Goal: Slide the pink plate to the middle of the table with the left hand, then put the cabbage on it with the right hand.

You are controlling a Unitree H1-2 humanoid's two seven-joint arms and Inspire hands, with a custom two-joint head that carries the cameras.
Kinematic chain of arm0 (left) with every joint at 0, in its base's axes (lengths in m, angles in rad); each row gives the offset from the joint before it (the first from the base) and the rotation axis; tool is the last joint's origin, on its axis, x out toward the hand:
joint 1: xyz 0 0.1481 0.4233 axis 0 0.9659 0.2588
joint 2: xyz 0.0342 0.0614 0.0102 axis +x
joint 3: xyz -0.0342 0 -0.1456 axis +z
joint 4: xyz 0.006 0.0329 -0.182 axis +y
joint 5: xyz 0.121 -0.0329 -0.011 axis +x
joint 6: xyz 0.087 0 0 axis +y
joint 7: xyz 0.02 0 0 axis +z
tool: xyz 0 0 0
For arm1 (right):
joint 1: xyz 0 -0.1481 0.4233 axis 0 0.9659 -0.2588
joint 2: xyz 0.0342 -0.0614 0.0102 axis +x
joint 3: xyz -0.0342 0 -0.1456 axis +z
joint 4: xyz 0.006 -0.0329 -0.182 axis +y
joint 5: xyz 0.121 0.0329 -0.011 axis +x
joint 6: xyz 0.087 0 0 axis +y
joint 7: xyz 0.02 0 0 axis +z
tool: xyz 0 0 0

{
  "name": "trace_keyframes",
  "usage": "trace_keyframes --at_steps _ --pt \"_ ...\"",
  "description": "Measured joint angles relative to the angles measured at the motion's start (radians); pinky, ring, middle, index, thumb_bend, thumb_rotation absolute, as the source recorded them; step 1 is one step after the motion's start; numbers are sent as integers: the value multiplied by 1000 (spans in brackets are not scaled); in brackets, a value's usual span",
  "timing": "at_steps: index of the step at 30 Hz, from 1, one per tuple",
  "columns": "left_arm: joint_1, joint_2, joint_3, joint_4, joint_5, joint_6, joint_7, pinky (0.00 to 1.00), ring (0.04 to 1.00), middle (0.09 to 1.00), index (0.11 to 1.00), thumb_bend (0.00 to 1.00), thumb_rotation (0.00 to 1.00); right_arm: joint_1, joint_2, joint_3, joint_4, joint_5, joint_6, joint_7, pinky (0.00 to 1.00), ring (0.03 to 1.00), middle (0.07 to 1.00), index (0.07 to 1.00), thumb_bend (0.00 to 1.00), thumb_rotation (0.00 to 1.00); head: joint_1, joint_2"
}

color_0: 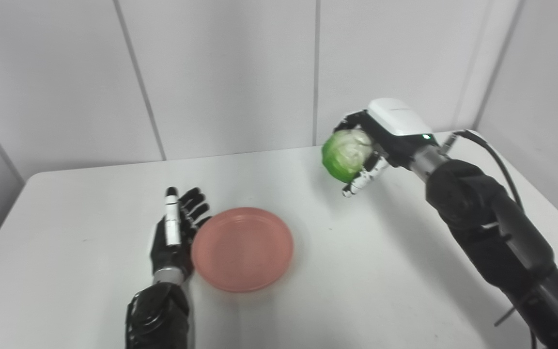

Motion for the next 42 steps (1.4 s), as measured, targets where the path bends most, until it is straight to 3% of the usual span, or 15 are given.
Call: trace_keyframes --at_steps 5,15,25,32,37,42 --pt "-3 -23 0 12 14 -17 9 678 758 764 684 584 944 -13 60 5 37 3 -10 -12 215 286 473 491 532 3 57 -9" --pt "-14 -34 0 43 34 -53 14 677 760 770 693 582 947 -13 166 73 99 -11 -60 -28 258 337 478 491 532 4 118 -23" --pt "-20 -38 4 66 34 -76 15 659 761 774 694 604 932 4 209 167 132 -47 -94 -31 302 364 477 490 532 2 121 -26" --pt "-28 -38 1 84 34 -88 15 655 756 763 687 594 930 15 227 227 209 -67 -180 -47 294 356 479 490 532 1 126 -28" --pt "-29 -38 0 91 35 -99 15 674 753 750 681 584 923 42 232 236 267 -82 -226 -70 319 388 481 492 532 1 133 -28" --pt "-31 -38 1 103 35 -111 15 668 744 743 676 583 912 46 231 240 319 -90 -294 -146 305 371 481 491 532 2 140 -28"
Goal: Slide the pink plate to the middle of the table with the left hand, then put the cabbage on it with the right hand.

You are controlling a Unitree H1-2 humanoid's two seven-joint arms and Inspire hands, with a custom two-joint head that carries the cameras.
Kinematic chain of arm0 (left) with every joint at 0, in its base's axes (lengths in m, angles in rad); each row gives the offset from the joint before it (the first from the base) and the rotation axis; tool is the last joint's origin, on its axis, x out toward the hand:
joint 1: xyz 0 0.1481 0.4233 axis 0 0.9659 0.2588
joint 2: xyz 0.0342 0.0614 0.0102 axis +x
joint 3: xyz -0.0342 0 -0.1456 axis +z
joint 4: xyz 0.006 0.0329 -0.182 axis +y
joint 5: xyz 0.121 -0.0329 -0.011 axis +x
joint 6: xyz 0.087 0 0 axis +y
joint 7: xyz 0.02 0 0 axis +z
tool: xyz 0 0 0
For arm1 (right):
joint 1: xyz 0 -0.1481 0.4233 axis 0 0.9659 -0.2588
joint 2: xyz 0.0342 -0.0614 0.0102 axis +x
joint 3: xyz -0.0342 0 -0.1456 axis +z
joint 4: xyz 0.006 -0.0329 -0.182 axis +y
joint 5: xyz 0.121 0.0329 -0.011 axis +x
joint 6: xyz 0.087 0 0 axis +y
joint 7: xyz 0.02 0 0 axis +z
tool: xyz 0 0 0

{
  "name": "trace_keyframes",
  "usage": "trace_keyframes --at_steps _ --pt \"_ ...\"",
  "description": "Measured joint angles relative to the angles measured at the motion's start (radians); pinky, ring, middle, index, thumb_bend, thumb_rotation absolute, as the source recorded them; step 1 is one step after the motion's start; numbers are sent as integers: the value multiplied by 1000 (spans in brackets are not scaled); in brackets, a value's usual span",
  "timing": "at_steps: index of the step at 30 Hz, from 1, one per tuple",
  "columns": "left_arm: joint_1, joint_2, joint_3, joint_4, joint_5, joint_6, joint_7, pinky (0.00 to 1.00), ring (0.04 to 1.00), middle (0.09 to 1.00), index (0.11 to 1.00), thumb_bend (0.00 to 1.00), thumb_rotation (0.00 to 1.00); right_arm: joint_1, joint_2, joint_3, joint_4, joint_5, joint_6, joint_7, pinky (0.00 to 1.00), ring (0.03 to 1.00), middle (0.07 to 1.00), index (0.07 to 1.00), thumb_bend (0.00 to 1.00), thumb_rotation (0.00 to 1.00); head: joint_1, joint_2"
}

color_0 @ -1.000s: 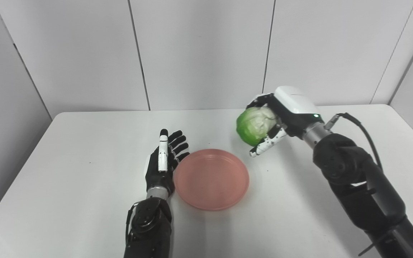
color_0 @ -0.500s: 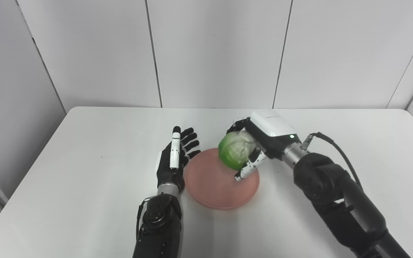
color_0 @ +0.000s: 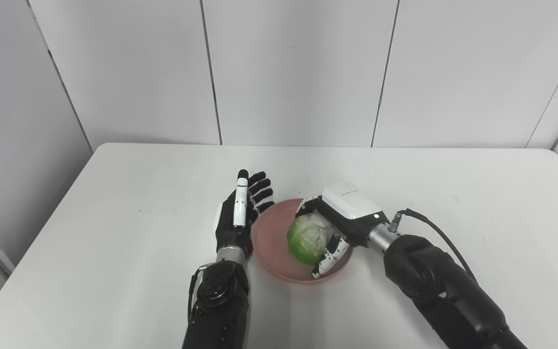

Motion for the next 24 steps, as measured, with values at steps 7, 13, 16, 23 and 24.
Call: trace_keyframes --at_steps 7,13,16,23,24 --pt "-6 -1 0 10 -1 -4 0 640 725 722 665 567 909 1 5 6 27 -43 -34 -72 312 415 546 628 781 215 -3 0" --pt "-7 -1 -1 14 0 -9 0 610 721 729 671 542 910 14 3 2 22 -76 -34 -78 426 537 639 691 900 405 -5 -2" --pt "-7 -1 -1 16 0 -11 0 608 718 732 672 539 906 15 1 -1 19 -75 -34 -77 481 601 692 704 915 467 -5 -2" --pt "-9 -1 -5 20 1 -14 0 617 718 728 684 543 901 15 -3 -12 14 -69 -34 -57 615 712 756 730 933 538 -6 -2" --pt "-9 -1 -6 20 1 -15 0 614 714 724 683 544 900 16 -3 -16 11 -62 -34 -49 630 721 760 733 938 548 -5 -3"
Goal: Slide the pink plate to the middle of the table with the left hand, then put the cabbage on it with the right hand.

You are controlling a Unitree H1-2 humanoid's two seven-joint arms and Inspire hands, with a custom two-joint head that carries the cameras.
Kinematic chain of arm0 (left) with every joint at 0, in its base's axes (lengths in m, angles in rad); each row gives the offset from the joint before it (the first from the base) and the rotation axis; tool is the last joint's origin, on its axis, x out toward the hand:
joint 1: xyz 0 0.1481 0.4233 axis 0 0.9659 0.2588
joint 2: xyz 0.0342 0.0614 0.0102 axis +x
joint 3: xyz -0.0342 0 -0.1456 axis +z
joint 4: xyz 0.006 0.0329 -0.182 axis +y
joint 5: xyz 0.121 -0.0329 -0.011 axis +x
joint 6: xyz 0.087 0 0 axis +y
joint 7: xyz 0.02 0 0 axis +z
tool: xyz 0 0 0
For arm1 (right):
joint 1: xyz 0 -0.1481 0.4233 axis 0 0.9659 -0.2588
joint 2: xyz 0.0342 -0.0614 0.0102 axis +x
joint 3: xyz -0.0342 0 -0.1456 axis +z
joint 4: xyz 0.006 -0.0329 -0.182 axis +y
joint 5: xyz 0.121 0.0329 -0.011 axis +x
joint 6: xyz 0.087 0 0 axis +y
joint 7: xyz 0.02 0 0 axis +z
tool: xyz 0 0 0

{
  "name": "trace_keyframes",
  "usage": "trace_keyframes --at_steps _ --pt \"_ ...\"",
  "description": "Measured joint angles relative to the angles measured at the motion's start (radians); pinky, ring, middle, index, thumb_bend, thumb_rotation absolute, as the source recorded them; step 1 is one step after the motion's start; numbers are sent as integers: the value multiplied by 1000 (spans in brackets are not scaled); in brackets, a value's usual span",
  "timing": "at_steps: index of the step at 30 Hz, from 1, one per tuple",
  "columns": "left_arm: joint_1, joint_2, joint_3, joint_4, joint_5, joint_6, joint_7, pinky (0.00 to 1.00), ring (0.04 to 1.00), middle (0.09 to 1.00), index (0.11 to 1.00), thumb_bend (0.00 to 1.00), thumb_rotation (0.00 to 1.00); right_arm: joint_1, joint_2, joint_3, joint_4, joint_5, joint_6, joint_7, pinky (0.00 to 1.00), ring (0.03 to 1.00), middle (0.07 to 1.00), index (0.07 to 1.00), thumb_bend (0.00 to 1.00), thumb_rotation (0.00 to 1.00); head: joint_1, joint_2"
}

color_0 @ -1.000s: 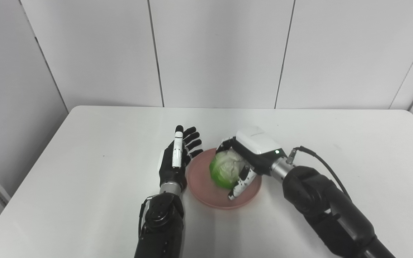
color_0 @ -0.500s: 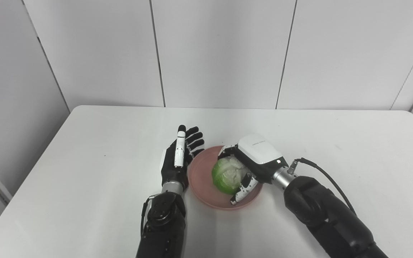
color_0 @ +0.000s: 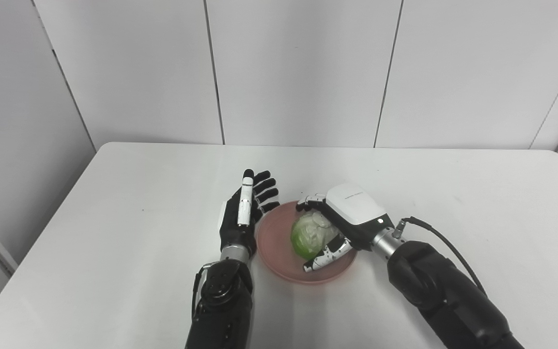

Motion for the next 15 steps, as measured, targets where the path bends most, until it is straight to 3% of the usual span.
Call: trace_keyframes --at_steps 5,8,10,15 --pt "-1 0 -1 0 2 0 0 640 729 727 684 543 901 5 -1 -31 -18 38 0 9 610 717 760 743 949 613 -2 0" --pt "4 9 -31 3 39 -18 0 684 761 763 700 544 935 10 -2 -58 -47 69 0 13 543 703 773 769 868 904 2 3" --pt "17 14 -56 6 87 -51 1 756 798 792 727 573 926 19 -1 -85 -72 97 0 11 527 698 783 768 862 966 2 3" --pt "54 27 -88 6 166 -138 22 879 872 857 804 585 925 59 24 -193 -51 196 -16 -80 544 730 828 788 905 1000 0 -2"
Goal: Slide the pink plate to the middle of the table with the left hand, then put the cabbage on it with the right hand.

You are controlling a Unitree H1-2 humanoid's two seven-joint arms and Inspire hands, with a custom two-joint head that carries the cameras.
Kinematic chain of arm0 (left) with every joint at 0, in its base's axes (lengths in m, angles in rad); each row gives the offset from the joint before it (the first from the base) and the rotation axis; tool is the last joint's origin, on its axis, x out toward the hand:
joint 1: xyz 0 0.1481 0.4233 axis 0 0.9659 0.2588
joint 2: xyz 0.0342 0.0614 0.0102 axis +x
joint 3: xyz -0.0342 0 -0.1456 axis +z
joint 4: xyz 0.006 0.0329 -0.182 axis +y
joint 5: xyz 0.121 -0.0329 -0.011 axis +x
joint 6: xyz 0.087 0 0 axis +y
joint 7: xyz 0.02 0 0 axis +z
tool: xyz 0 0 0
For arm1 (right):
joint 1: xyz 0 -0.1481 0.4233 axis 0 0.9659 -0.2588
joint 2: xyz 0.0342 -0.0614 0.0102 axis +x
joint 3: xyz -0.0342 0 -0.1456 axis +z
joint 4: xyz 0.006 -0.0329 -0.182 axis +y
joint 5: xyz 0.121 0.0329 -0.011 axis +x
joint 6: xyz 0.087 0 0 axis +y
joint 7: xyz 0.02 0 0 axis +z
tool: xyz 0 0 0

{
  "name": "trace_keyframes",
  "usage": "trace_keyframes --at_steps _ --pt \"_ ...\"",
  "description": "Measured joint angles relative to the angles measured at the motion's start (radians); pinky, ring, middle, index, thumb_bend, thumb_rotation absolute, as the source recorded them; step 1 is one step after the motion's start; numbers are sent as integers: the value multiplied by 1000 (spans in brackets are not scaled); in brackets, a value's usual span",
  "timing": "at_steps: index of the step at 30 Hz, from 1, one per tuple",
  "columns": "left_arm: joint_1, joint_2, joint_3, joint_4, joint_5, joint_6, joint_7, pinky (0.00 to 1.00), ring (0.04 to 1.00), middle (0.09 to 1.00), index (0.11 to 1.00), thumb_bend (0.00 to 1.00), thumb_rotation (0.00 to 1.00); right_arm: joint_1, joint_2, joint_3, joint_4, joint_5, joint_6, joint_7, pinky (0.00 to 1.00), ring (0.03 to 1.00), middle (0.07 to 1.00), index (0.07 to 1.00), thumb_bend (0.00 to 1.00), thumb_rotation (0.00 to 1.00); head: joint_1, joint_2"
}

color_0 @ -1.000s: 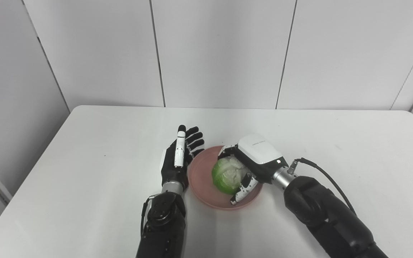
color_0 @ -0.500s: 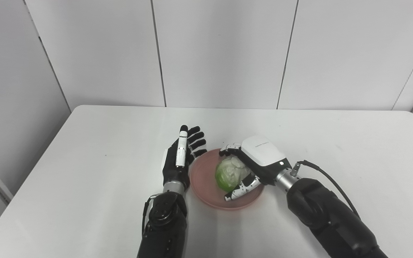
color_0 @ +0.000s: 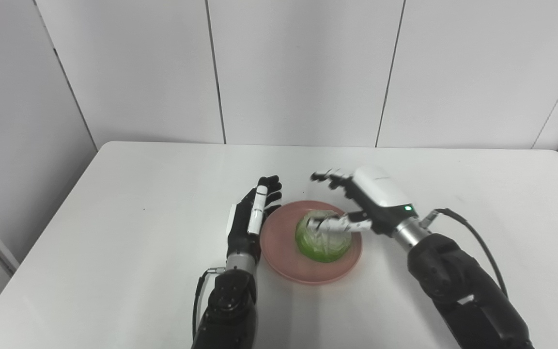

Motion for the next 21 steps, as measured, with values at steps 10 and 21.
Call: trace_keyframes --at_steps 10,21 --pt "6 20 -11 2 81 -21 22 954 944 925 881 608 956 79 160 -205 188 330 -142 -160 771 836 858 855 808 1000 -12 8" --pt "17 28 -9 -9 119 -9 40 968 979 955 907 622 1000 85 264 -292 258 546 -92 -144 793 829 863 868 753 1000 -18 14"
